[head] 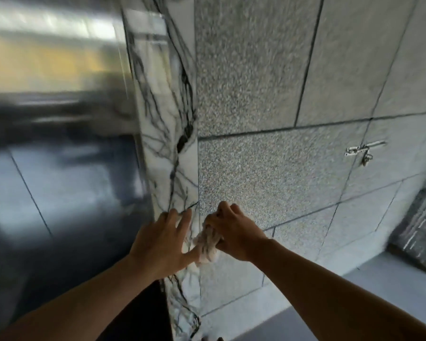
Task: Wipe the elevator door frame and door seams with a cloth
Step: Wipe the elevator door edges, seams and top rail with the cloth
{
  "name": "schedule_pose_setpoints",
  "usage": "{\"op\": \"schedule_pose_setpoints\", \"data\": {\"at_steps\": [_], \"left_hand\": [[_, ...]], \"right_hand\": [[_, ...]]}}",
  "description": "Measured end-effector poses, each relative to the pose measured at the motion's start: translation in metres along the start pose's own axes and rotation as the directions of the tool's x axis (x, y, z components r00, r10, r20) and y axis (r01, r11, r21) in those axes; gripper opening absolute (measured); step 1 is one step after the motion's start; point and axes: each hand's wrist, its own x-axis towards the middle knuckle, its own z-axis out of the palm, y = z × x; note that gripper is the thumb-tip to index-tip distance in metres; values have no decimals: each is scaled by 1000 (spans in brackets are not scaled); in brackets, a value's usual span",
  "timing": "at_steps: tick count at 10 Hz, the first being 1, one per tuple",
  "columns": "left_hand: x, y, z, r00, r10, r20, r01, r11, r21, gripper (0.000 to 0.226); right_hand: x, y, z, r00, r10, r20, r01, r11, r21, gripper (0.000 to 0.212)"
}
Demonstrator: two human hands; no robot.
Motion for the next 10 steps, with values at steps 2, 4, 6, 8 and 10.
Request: {"op": "schedule_pose_setpoints", "data": {"at_steps": [2,4,6,8,10], "left_hand": [[-19,-85,-107,991,-113,-65,121,985,123,79],[-47,-177,-192,945,-288,-152,314,930,189,70],[-72,-276,-248,891,-365,-269,421,887,190,66],[-86,-388,-296,808,-441,-392,532,831,163,68],[-78,-469,-329,751,-448,-485,582,796,165,66]], "right_hand": [[57,-70,-100,980,-139,-140,134,990,-40,45],[126,-154,-189,898,-326,-294,254,932,-258,43],[220,-230,-226,916,-258,-307,242,966,-89,44],[309,-313,-266,884,-178,-431,209,978,25,36],[378,-357,-298,822,-239,-516,270,963,-16,29]]}}
